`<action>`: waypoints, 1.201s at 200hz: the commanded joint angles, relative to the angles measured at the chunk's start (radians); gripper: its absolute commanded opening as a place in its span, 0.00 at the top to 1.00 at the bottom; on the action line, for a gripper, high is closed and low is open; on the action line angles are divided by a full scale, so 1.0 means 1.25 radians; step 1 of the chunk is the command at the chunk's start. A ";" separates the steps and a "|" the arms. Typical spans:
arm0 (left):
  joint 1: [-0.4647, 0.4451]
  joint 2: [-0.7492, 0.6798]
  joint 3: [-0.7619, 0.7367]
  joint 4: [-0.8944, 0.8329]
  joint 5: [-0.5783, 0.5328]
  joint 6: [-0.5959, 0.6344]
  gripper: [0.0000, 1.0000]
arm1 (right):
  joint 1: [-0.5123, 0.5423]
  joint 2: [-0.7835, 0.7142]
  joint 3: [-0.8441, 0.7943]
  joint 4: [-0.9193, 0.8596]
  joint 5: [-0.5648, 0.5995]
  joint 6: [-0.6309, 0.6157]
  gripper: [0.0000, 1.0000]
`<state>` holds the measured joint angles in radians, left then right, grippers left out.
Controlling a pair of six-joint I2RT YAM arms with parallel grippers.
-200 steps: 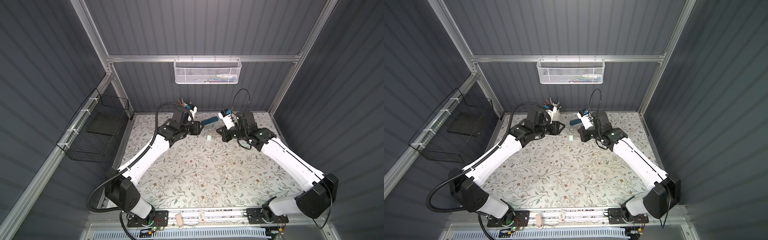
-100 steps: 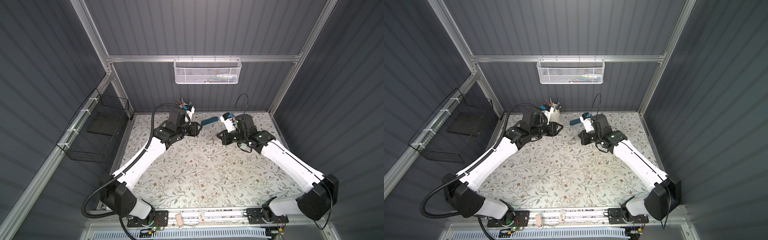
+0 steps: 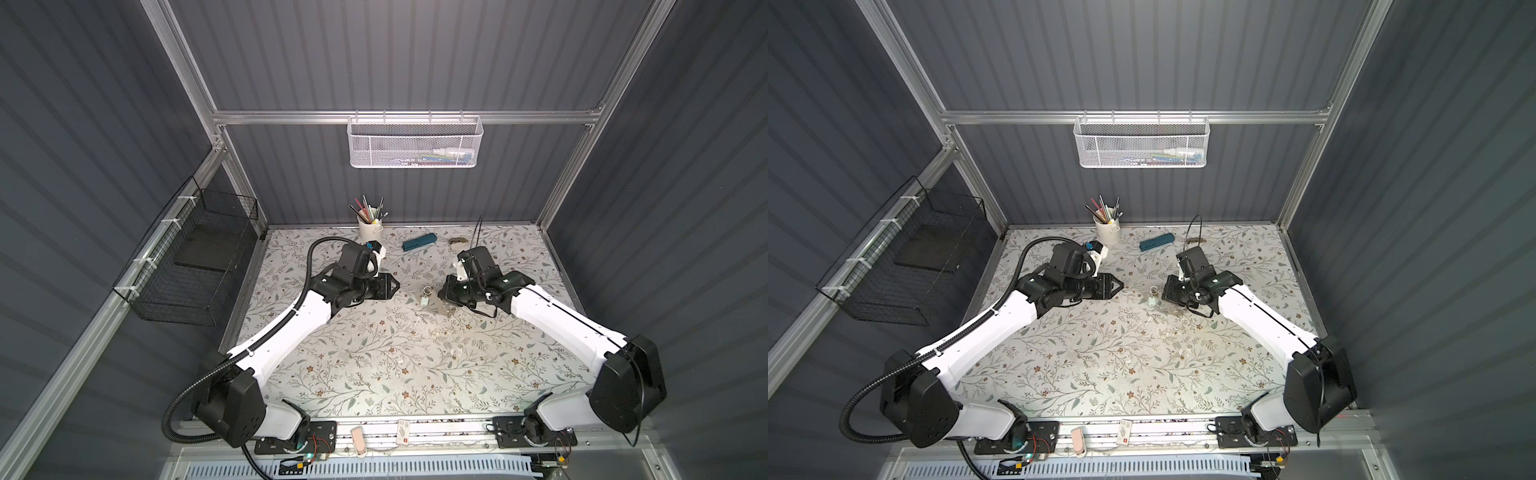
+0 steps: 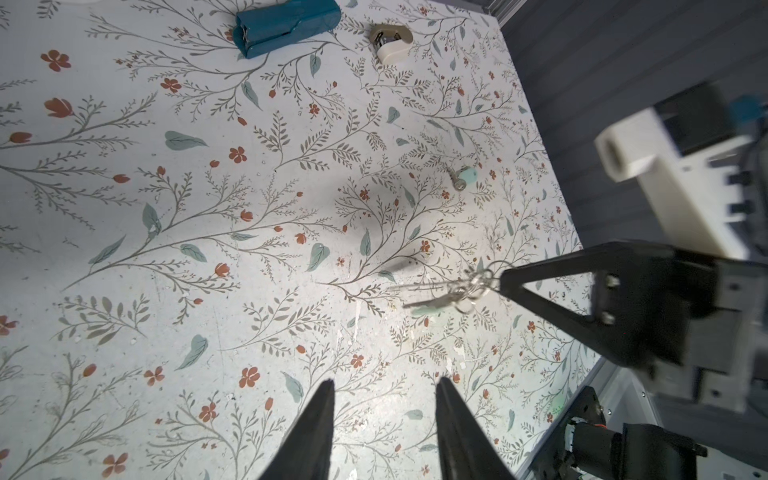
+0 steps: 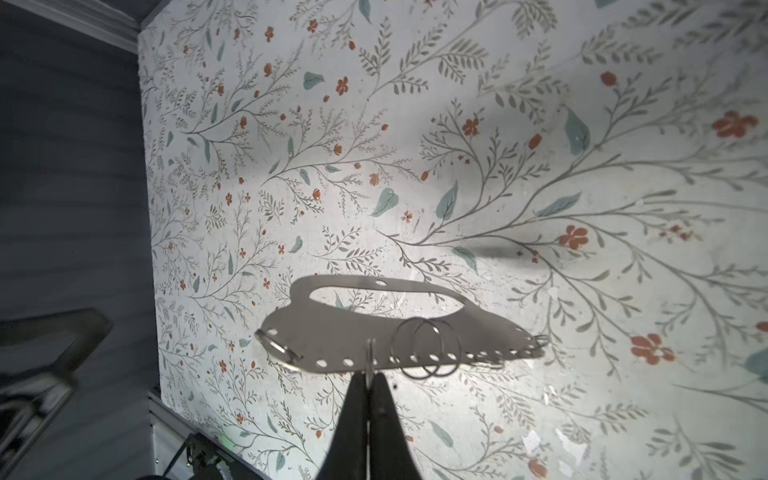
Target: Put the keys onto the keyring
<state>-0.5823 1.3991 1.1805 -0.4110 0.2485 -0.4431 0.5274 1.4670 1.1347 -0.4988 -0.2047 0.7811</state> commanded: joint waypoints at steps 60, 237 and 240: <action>0.005 -0.110 -0.090 0.051 -0.003 -0.056 0.58 | -0.089 0.142 -0.015 0.144 -0.094 0.310 1.00; -0.058 0.057 -0.023 0.074 -0.017 -0.063 0.55 | -0.251 0.094 -0.119 0.127 -0.143 0.118 0.53; -0.063 0.068 -0.014 0.072 -0.022 -0.063 0.56 | -0.254 0.092 -0.118 0.121 -0.141 0.094 0.53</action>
<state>-0.6075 1.4128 1.0740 -0.3271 0.2562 -0.5285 0.2317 1.6207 0.9707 -0.2634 -0.4145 1.0985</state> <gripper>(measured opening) 0.447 0.467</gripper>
